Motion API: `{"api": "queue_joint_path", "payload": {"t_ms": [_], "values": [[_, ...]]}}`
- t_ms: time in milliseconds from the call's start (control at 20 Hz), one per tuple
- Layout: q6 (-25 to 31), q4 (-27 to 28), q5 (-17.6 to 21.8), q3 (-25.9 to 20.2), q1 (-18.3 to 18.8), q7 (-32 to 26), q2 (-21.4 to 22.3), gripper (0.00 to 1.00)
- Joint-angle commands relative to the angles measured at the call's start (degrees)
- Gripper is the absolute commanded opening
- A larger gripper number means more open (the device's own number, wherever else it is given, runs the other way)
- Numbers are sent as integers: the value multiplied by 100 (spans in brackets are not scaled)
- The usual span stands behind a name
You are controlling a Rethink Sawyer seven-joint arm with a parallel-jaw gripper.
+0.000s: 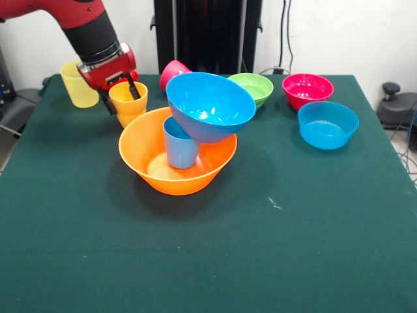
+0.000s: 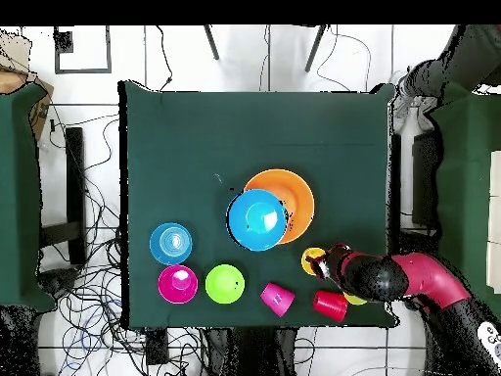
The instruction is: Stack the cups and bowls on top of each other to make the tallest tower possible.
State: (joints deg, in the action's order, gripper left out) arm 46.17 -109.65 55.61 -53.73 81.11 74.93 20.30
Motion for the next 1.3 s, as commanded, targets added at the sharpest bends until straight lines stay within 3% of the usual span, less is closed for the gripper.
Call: {"api": "queue_joint_path", "payload": {"t_ms": [50,400,450,1300], "values": [[-18,606,540,394,-391,-1731,-326,100],[51,633,543,406,-425,-1755,-318,100],[65,632,544,411,-430,-1763,-306,0],[103,447,491,394,-372,-1718,-97,0]]}}
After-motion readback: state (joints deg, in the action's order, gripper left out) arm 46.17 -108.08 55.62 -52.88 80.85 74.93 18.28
